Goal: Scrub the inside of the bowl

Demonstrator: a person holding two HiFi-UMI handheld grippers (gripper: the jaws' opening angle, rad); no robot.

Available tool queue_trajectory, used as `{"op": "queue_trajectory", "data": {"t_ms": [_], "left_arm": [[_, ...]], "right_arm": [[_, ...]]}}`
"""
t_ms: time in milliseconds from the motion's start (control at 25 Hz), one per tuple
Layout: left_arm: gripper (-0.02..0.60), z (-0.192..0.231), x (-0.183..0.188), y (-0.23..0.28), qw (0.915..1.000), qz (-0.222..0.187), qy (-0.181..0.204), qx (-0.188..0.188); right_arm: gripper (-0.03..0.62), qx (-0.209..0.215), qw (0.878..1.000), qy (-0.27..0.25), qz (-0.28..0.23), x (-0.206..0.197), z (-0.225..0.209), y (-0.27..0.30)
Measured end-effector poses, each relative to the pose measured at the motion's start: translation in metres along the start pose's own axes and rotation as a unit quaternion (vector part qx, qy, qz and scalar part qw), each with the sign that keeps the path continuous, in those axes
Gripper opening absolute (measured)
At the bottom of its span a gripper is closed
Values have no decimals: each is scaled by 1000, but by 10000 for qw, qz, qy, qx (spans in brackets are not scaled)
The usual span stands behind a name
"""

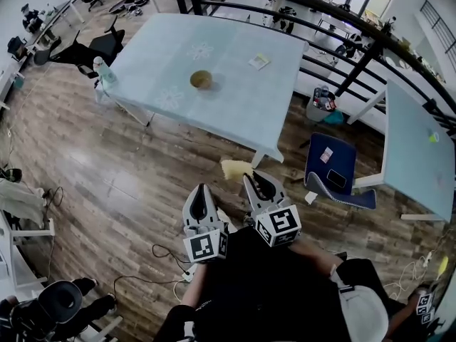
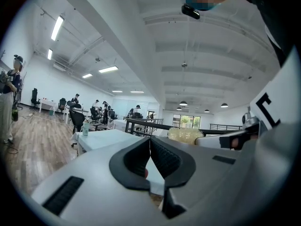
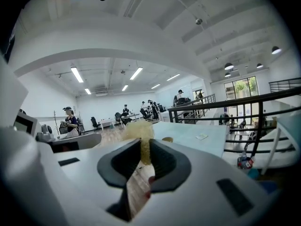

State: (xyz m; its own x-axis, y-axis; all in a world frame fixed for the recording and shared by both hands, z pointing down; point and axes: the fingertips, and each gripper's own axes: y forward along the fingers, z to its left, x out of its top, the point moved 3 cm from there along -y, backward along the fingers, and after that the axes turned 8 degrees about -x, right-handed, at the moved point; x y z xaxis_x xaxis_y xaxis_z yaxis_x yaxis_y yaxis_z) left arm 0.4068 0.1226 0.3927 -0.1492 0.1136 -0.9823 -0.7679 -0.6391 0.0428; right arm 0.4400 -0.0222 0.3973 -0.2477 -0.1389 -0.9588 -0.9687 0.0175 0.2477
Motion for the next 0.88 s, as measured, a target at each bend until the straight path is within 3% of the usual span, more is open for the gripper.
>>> {"op": "queue_trajectory", "data": {"t_ms": [720, 880], "left_arm": [[14, 139, 47, 110, 9976, 122, -29, -686], [15, 166, 47, 122, 9949, 27, 98, -999]], "right_arm": [[63, -643, 9977, 131, -151, 44, 60, 153], [63, -716, 9972, 150, -144, 45, 81, 180]]}}
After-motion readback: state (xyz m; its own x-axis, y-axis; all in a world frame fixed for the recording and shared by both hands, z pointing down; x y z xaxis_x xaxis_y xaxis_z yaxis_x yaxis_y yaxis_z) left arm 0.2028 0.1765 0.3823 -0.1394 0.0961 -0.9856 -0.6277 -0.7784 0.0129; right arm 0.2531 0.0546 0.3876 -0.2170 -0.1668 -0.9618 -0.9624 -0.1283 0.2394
